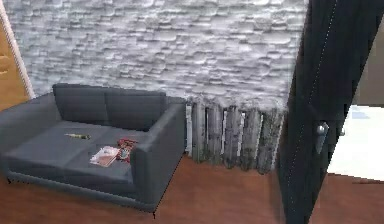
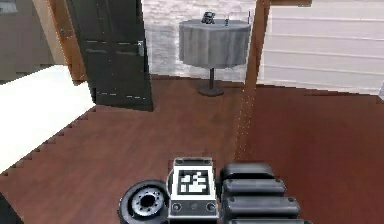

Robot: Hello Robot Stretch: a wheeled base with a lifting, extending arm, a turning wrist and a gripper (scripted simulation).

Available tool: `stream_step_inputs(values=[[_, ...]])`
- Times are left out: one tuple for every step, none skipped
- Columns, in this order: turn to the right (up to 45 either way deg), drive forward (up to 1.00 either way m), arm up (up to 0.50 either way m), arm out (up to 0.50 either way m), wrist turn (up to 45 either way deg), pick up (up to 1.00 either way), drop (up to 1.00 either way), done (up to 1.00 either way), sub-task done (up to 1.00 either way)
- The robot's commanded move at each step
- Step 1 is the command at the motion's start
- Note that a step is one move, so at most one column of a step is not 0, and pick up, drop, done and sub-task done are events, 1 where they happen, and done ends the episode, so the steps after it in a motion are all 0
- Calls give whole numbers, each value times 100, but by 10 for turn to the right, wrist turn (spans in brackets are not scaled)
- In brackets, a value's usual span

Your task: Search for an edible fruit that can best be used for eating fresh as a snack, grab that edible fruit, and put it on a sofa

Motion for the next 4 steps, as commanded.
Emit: stream_step_inputs(values=[[-270,0,0,0,0,0,0,0,0],[0,30,0,0,0,0,0,0,0],[-270,0,0,0,0,0,0,0,0],[0,100,0,0,0,0,0,0,0]])
